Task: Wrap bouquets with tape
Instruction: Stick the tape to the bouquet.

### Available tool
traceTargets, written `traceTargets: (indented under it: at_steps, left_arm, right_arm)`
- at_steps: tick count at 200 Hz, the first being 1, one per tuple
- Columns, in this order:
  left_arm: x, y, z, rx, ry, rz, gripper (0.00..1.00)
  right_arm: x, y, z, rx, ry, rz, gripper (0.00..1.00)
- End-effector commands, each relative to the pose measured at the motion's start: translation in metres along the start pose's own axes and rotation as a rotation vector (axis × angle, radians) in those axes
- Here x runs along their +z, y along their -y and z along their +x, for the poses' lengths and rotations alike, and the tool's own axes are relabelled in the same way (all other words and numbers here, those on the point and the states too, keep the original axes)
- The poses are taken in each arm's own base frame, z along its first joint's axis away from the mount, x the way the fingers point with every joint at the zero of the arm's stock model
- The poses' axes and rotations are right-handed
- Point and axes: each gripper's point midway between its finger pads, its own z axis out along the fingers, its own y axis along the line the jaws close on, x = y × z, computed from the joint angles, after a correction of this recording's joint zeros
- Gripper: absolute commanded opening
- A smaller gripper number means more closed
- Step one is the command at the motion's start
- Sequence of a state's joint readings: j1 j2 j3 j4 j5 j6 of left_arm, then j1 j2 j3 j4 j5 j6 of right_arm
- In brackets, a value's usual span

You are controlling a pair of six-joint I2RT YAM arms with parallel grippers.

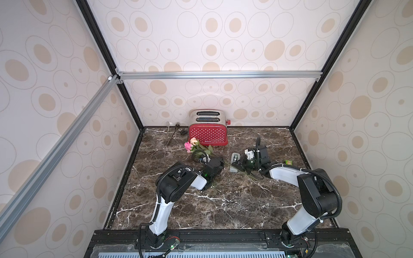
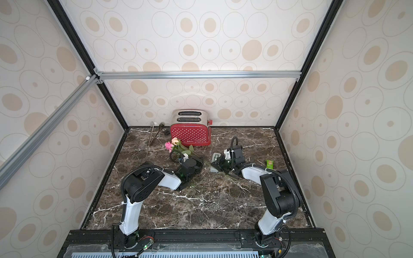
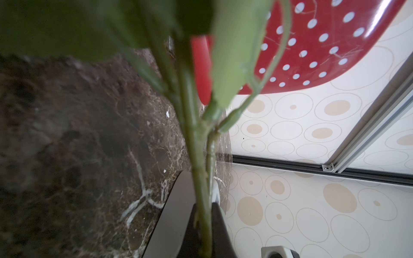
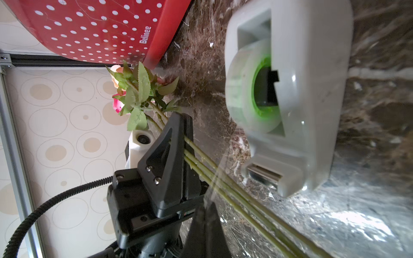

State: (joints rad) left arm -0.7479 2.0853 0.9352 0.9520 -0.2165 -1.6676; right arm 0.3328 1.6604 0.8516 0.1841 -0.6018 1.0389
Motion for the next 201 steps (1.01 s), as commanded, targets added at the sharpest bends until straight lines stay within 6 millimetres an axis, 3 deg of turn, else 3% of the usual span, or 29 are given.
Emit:
traceTargets:
  at_steps: [1,101,201]
  left_arm:
    - [-0.001,0.009,0.000,-0.042,0.026,0.044,0.00]
    - [-0.001,0.007,0.002,-0.067,0.025,0.044,0.00]
    - [0.004,0.006,0.011,-0.101,0.008,0.046,0.00]
  right_arm:
    - [-0.004,-0.009,0.012,-0.028,-0.033,-0.035,0.00]
    - [0.003,0.005,0.023,-0.050,-0.061,0.002,0.00]
    - [0.008,0.004,0.024,-0.060,-0.071,-0.030,0.00]
